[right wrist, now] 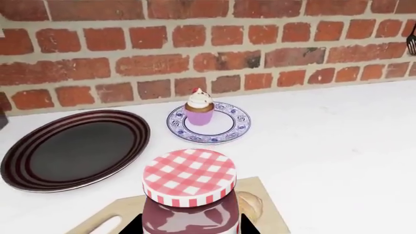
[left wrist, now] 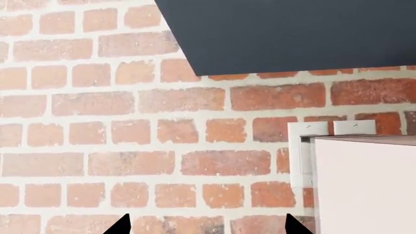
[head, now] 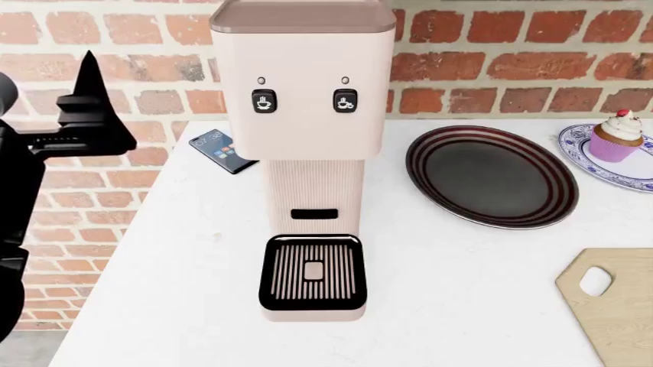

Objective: From the different types of pastries on the counter, select a croissant and place it on the cutting board. Then retrieve a jar of jam from the cabinet and place it alongside the croissant on the cutting board.

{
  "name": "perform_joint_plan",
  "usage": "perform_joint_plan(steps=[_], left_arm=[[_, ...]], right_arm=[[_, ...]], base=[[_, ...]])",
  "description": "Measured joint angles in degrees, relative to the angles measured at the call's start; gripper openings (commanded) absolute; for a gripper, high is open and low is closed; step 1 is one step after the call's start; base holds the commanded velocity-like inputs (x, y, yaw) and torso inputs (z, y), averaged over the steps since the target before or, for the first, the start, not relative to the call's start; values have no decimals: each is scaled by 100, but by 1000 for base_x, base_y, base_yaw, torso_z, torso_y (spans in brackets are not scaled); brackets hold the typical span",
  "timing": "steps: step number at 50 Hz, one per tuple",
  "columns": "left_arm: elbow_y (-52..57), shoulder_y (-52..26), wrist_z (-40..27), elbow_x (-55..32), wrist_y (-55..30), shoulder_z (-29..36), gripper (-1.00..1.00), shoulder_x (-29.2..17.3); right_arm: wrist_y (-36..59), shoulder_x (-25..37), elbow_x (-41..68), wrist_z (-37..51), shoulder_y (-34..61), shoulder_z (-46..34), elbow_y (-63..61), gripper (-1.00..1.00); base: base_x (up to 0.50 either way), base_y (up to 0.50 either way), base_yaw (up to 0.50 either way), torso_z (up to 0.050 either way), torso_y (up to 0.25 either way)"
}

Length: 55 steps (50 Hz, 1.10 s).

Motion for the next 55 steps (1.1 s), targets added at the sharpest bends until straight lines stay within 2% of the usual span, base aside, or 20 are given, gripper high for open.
perform_joint_plan(steps=[19, 55], left_arm=[[-23, 3, -26, -27, 56, -8, 100, -4], [-64, 4, -89, -71, 134, 3, 100, -10]], right_arm=[[0, -438, -413, -12, 644, -994, -223, -100], [-174, -1259, -736, 132, 1015, -1291, -250, -100]], base=[[-4, 12, 13, 0, 0], [-3, 13, 13, 0, 0]])
